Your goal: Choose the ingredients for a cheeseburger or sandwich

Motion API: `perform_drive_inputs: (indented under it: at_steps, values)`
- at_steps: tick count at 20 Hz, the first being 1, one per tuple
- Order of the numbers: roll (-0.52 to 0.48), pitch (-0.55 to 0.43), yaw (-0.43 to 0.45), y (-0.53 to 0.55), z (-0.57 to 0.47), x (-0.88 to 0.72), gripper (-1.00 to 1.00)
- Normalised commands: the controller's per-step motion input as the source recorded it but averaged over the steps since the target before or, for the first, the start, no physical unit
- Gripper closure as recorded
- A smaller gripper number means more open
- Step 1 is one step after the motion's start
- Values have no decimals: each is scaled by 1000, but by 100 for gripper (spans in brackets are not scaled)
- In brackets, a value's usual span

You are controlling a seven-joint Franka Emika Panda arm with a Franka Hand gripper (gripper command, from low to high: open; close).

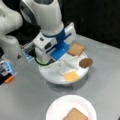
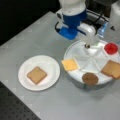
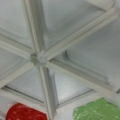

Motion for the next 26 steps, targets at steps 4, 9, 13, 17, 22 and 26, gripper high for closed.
perform_drive_inputs:
  at_steps: [4,9,13,17,22,26]
  values:
    - [-143,-219,-14,341,-195,-266,-100]
    - [-121,-175,23,195,-258,-56,-100]
    - [-48,-117,38,94,-234,3,-100]
    - [-10,-55,80,59,-295,24,-100]
    - [63,37,166,-24,-185,32,-100]
    - [50,54,168,-43,-87,55,-100]
